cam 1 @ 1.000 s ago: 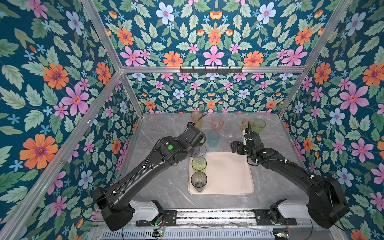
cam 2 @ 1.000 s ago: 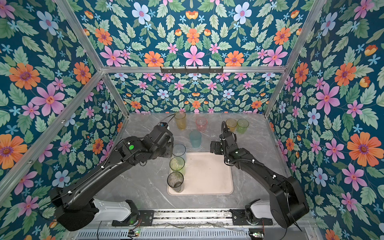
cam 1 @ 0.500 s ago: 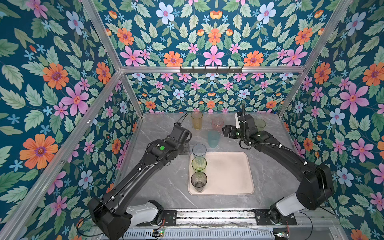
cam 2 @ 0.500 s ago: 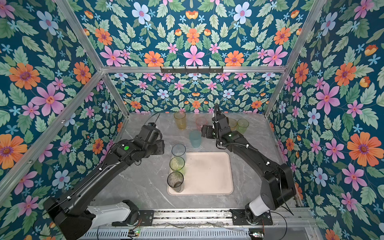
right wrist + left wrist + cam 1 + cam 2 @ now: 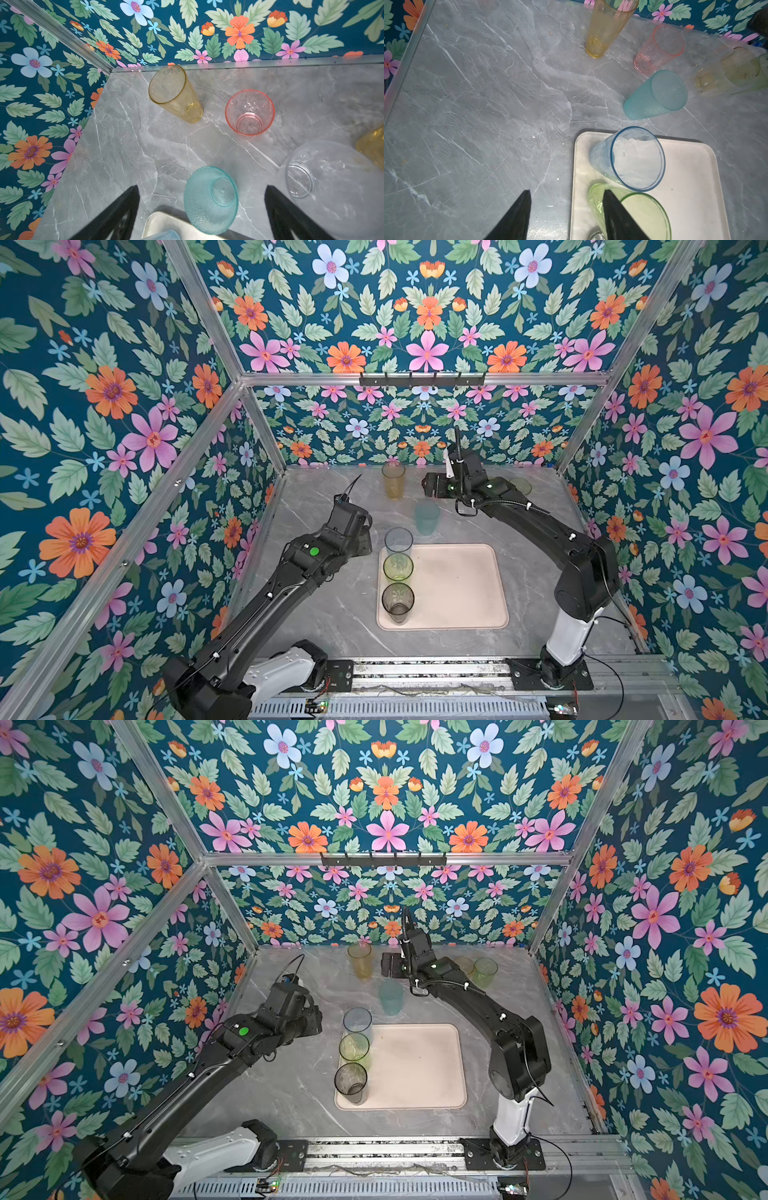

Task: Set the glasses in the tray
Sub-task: 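Raise the left gripper back while the right arm reaches toward the yellow glass, then move the right gripper over the yellow glass and lower onto its rim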

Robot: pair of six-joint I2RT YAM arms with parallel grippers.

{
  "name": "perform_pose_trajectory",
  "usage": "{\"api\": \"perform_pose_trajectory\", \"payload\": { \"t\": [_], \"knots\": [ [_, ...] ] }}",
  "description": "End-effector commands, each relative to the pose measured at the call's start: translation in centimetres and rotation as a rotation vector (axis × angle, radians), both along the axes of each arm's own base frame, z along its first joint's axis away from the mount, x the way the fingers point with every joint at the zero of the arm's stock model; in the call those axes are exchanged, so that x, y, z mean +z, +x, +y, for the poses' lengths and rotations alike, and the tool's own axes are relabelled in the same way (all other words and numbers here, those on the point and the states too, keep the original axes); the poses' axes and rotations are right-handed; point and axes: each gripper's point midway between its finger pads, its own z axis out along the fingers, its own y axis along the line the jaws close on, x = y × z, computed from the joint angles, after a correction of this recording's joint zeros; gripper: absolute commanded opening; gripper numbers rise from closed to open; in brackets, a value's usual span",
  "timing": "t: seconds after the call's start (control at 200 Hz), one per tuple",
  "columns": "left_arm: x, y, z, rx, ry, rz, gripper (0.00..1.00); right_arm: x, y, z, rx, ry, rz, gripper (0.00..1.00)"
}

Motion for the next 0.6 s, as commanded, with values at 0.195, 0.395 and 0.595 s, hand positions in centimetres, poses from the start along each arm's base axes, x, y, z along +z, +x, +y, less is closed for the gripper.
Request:
{"api": "perform_pose_trajectory", "payload": {
  "t": [0.195,0.395,0.595],
  "knots": [
    [0.0,0.0,0.2,0.008,-0.027,-0.023,0.59,0.2,3.6,2.7,0.024,-0.059,-0.047,0.94],
    [-1.2,-0.3,-0.1,-0.007,-0.027,0.012,0.58,-1.0,6.1,3.9,0.017,-0.131,-0.042,0.92],
    [-1.9,-0.6,-0.1,-0.008,-0.025,0.032,0.58,-1.6,7.8,5.6,0.037,-0.133,-0.044,0.89]
  ]
}}
